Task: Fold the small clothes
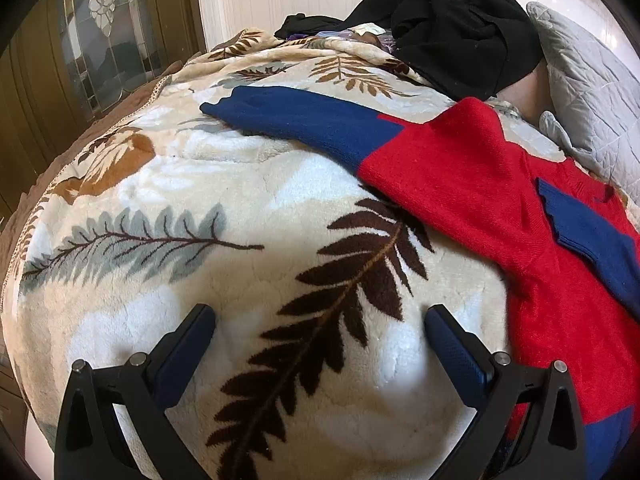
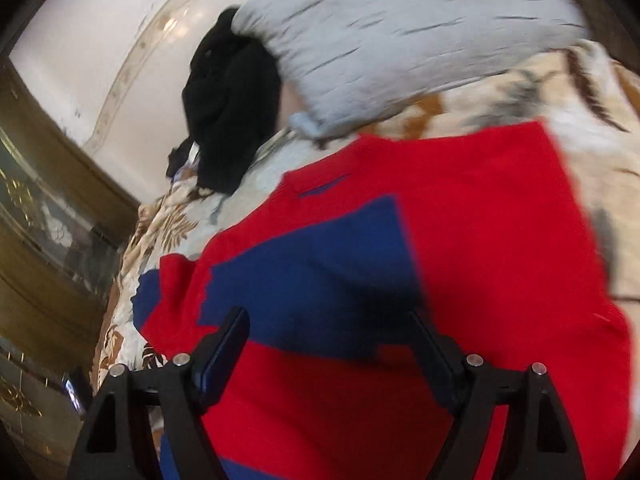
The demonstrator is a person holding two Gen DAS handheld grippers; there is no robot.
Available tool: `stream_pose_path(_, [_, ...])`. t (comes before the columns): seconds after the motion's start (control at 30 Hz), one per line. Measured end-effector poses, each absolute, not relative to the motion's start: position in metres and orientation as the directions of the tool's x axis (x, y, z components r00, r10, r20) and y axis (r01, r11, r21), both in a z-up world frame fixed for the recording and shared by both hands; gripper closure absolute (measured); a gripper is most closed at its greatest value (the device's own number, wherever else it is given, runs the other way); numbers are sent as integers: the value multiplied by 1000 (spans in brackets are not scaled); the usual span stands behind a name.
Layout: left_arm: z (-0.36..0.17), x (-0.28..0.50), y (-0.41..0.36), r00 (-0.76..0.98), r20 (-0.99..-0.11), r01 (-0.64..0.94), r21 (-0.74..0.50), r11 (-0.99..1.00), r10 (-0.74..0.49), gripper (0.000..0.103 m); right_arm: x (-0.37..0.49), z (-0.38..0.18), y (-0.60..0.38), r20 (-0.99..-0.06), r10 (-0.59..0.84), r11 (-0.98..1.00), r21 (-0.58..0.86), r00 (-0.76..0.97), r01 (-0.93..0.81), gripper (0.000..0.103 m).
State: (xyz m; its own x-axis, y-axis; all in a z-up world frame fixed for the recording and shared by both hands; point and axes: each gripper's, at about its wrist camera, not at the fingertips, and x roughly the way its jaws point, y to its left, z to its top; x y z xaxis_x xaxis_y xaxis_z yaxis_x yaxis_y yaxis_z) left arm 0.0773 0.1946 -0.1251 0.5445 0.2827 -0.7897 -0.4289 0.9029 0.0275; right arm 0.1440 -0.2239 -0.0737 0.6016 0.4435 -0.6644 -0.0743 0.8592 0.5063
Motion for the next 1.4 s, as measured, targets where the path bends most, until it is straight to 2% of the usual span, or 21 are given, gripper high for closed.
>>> stream_pose_path(0.13, [-123, 77, 195, 543, -794, -424, 22, 905, 273, 0, 131, -67, -266, -647, 417, 857, 513, 638, -40, 19])
stream_pose_path(0.23, [-109, 73, 191, 550, -805, -395, -18, 918, 221, 0, 117, -71, -287, -626, 429, 838, 545, 651, -27, 19])
stream_pose_path(0.33, [-76, 70, 173, 623, -775, -331, -140, 933, 105, 0, 108, -86, -296, -603, 466, 816, 576, 648, -51, 19])
stream_pose_path(0.37, [-61, 75, 157, 654, -756, -266, -177, 948, 42, 0, 107, -93, -294, -601, 475, 813, 579, 643, -58, 19])
stream_pose_path(0.5, [-41, 109, 107, 662, -741, -83, -217, 973, -109, 0, 102, -106, -295, -595, 484, 808, 585, 642, -67, 21])
stream_pose_path(0.6, [-55, 157, 80, 595, -793, -53, -198, 979, -128, 1, 102, -108, -300, -574, 501, 787, 614, 647, -65, 21])
stream_pose_path(0.67, [-71, 182, 80, 541, -832, -108, -215, 971, -124, 11, 101, -109, -303, -565, 501, 782, 620, 656, -64, 21])
stream_pose_path(0.7, [-80, 191, 81, 513, -850, -145, -219, 965, -116, 28, 100, -110, -304, -562, 500, 781, 621, 658, -63, 21])
stream_pose_path(0.73, [-91, 201, 83, 480, -870, -176, -225, 958, -116, 57, 100, -110, -304, -561, 500, 779, 624, 660, -59, 21])
stream_pose_path(0.77, [-106, 212, 84, 415, -904, -206, -203, 957, -102, 76, 101, -110, -305, -561, 499, 777, 627, 661, -54, 21])
stream_pose_path(0.83, [-106, 213, 83, 425, -902, -213, -184, 960, -78, 95, 102, -111, -308, -561, 500, 769, 637, 660, -41, 21])
stream_pose_path(0.93, [-77, 188, 82, 524, -850, -212, -194, 958, -56, 97, 100, -106, -315, -561, 500, 752, 659, 660, -9, 20])
stream_pose_path(1.0, [-71, 168, 83, 570, -821, -225, -193, 955, -32, 97, 96, -93, -325, -526, 497, 732, 681, 690, -8, 20])
stream_pose_path(1.1, [-113, 165, 86, 490, -871, -244, -162, 956, -23, 96, 99, -66, -342, -479, 468, 720, 694, 743, -6, 20])
stream_pose_path(1.2, [-115, 162, 84, 539, -842, -211, -143, 967, -7, 96, 131, -55, -344, -562, 425, 794, 607, 709, 6, 16])
stream_pose_path(1.3, [-116, 163, 84, 543, -839, -200, -138, 970, -8, 96, 178, -75, -345, -657, 382, 838, 543, 650, 56, 16])
stream_pose_path(1.37, [-117, 158, 86, 555, -831, -184, -136, 973, -12, 95, 207, -95, -345, -699, 413, 823, 561, 584, 89, 16])
stream_pose_path(1.4, [-118, 159, 86, 560, -829, -179, -132, 975, -9, 95, 220, -104, -338, -714, 442, 824, 562, 542, 68, 20])
